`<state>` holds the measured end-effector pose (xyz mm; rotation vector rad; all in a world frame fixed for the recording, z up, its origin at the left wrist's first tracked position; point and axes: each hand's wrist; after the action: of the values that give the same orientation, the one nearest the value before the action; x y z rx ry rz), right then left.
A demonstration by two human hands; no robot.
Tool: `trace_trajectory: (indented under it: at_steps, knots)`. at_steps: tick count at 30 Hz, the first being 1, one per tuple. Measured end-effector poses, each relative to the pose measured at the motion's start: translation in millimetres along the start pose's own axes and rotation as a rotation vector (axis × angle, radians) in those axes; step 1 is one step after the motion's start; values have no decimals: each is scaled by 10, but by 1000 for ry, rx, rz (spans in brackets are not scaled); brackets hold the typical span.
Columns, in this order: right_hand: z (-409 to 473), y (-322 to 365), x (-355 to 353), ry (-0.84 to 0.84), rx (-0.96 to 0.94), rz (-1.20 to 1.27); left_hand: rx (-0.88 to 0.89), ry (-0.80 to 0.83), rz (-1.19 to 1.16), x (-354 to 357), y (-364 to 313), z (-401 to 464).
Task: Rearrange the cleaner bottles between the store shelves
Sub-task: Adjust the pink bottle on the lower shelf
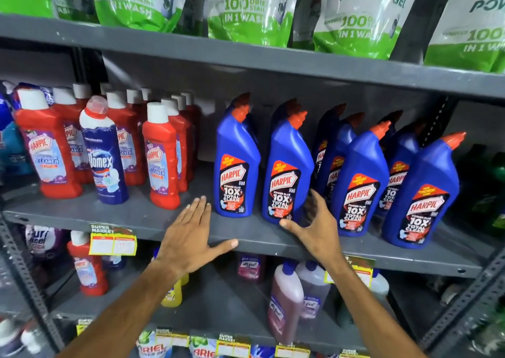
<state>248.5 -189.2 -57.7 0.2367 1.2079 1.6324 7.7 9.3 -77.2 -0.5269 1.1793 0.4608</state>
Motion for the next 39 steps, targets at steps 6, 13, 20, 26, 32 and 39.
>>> trace_trajectory:
  at_steps: [6, 13, 20, 26, 32, 39]
  knots:
    - [-1165, -421, 161, -250, -352, -201, 328, -195, -100, 847, -146, -889]
    - [-1955, -1314, 588, -36, 121, -239, 243, 170, -91, 1874, 7, -1252]
    - [-1949, -1895, 950, -78, 347, -14, 129, 422, -9, 2782, 378, -910]
    - [-2032, -2211, 1171, -100, 430, -77, 62, 458, -50, 3204, 478, -808]
    - [-1858, -2254, 1453, 6, 420, -40, 86, 332, -54, 3344, 514, -883]
    - [-1434, -2319, 1733, 223, 445, 140, 65, 344, -61, 3384, 553, -890]
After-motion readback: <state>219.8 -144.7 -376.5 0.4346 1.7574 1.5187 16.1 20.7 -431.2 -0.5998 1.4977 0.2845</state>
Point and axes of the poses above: each hand's wrist, its own z-axis towards the middle knuckle, its own x-axis out of the palm, y = z × x, and after that the axes turned 3 degrees about -x, right-handed
